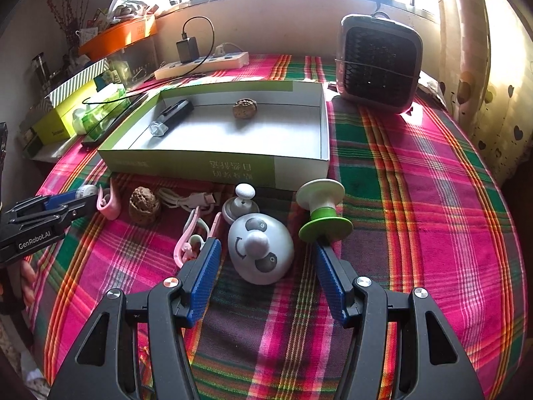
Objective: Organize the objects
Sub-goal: 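Move the left tool to the white cap while the right tool approaches the white dome figure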
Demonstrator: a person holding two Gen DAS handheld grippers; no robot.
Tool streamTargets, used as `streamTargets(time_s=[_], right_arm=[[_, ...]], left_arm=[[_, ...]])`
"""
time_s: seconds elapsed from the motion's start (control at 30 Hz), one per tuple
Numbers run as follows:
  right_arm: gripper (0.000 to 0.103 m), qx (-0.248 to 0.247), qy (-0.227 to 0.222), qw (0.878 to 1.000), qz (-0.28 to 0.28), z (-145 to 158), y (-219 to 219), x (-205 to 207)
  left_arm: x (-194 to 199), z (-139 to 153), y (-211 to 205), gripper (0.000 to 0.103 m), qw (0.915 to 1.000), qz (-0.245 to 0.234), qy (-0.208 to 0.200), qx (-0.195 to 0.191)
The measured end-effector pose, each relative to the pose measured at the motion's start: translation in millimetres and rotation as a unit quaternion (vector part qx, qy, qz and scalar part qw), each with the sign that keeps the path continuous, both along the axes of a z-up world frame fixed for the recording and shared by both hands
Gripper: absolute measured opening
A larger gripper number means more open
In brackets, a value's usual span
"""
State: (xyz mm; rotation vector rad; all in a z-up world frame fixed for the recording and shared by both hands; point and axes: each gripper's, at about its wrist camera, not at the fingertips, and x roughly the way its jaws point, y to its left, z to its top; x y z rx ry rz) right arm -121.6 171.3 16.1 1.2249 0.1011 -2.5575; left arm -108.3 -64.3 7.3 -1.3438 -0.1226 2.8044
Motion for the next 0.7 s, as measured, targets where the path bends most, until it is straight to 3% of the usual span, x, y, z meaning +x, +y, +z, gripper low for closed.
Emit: streamTargets(time_s=[0.27, 0.53, 0.7], right_arm=[[0.057, 0.0, -0.006, 1.0, -0.001, -1.3, 0.9, -5.4], [0.042, 0.002, -0.002, 1.0, -0.006, -0.7, 2.4, -5.6], [0.042, 0.001, -0.002, 1.0, -0.008, -0.5, 3.4, -5.4]], left_arm=[[-0.6, -0.4, -0.8, 0.039, 1.0, 0.002, 0.003, 0.002], [-0.8, -0.9, -2.0, 0.038, 1.0, 0.004, 0.003, 0.008], [-0.8, -1.1, -2.7, 0.034, 0.9999, 0.008, 0.004, 0.008]])
